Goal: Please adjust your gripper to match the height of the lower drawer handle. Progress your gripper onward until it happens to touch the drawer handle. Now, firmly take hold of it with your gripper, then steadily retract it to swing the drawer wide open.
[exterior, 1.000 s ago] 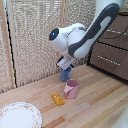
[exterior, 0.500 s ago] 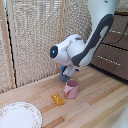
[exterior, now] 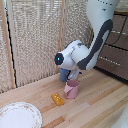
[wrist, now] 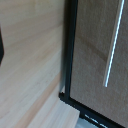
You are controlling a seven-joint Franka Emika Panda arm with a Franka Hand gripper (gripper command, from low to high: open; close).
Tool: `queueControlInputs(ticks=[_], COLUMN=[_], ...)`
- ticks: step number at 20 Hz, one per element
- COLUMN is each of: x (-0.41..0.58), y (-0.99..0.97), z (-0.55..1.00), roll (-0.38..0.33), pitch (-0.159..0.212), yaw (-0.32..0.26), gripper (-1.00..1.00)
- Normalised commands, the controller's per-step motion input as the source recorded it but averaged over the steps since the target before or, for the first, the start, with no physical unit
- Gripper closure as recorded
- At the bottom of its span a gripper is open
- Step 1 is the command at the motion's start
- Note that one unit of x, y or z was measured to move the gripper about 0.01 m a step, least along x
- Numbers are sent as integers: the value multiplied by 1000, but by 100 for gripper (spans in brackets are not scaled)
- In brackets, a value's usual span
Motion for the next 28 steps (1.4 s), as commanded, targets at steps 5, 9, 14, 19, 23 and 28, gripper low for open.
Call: queueControlInputs(ticks=[5,9,14,19,23,28], x=[-178,-129,-117,-108,-124,3], y=[-581,-627,-562,-614,-726,-750], z=[15,0,19,5,31,142], roll=[-225,-243,-268,-228,-89,94], pitch=[0,-26,-52,-37,-3,0], yaw=[87,72,81,86,72,57], gripper=[-100,-100,-100,-100,-100,-100])
